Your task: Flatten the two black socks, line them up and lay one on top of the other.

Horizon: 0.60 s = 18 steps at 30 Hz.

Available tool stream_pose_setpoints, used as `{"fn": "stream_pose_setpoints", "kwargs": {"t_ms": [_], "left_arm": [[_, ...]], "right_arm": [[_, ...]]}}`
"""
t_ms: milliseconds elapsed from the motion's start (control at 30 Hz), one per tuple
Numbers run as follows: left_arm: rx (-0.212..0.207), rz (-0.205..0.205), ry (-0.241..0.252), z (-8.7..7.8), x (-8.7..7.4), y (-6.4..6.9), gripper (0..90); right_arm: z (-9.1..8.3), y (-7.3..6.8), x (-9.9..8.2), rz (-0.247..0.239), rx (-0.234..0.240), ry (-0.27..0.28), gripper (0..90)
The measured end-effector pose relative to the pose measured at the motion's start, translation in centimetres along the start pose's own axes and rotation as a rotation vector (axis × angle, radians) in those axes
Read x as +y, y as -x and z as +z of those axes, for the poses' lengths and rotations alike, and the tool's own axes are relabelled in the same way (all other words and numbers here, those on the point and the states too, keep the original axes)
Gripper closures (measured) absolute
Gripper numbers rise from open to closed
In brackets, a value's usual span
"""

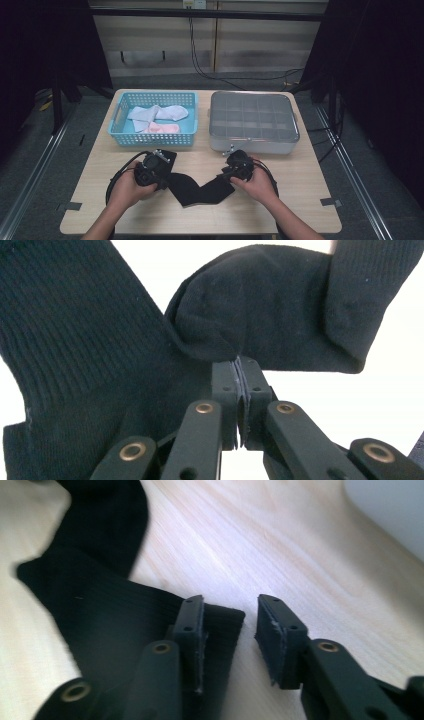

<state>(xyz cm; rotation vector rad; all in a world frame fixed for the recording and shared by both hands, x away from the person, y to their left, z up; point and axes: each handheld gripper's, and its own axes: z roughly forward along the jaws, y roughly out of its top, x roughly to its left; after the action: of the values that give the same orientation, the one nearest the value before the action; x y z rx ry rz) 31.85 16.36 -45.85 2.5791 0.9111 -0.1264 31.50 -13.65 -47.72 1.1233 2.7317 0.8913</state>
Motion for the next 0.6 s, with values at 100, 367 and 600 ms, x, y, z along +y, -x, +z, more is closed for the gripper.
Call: {"fn": "stream_pose_setpoints", "kwargs": {"t_ms": [100,367,600], "left_arm": [[0.003,-0.011,0.01,-0.4,-0.3,-0.3,87.7],[0.066,-0.057,0.137,-3.0,0.8,-1.1,75.5],[0.045,-0.027,0.081,0.5,4.3,-1.4,71.1]], "right_arm": [[0.4,0.0,0.0,-0.018,0.004,-0.027,81.3],[-0.4,1.0,2.2,-0.069,-0.005,0.023,88.5],[-2.1,0.1,3.8,-0.172,0.036,0.125,88.4]]}}
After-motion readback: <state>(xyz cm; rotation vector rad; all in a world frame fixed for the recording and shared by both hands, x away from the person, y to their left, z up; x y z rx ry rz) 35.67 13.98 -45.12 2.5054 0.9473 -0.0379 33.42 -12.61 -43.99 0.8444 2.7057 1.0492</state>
